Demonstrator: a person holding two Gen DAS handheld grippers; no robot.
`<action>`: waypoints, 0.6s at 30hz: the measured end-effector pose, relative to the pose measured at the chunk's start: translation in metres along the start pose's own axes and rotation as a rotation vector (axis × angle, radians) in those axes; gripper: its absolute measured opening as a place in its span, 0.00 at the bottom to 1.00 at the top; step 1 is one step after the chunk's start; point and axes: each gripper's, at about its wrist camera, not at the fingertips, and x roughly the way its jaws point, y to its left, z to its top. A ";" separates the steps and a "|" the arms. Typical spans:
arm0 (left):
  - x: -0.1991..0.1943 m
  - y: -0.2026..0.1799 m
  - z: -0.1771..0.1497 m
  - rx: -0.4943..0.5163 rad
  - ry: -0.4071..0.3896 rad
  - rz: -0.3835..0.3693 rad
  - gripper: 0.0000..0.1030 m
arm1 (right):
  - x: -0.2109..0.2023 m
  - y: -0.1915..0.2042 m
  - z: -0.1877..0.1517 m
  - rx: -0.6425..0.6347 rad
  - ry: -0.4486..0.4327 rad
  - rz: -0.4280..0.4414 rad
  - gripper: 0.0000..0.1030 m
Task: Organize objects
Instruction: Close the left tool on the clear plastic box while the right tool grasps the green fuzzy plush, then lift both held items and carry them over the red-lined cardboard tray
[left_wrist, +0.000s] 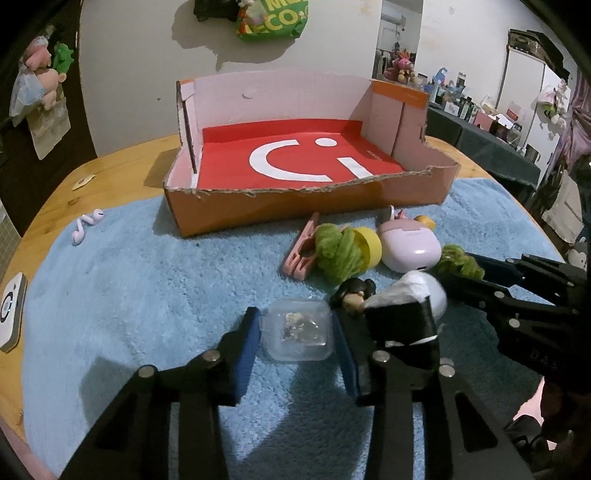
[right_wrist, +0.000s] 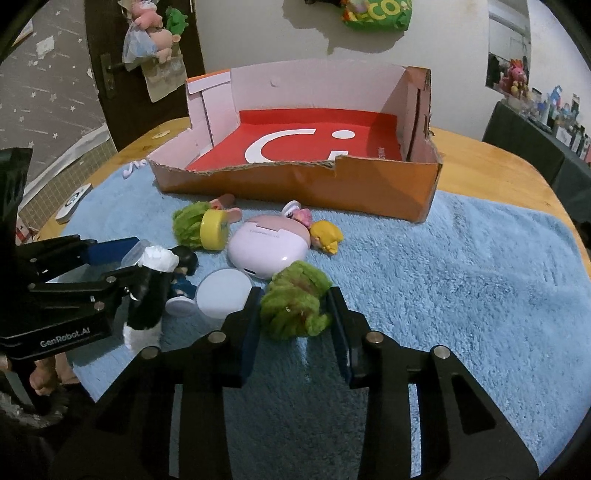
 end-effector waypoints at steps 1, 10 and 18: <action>0.000 0.000 0.000 0.000 -0.001 0.000 0.40 | 0.000 0.000 0.001 0.002 0.000 0.001 0.31; -0.004 0.000 0.001 -0.003 -0.014 -0.003 0.40 | -0.011 0.000 0.005 0.008 -0.031 0.008 0.31; -0.010 0.003 0.009 -0.004 -0.037 -0.002 0.40 | -0.019 0.002 0.016 0.010 -0.057 0.021 0.31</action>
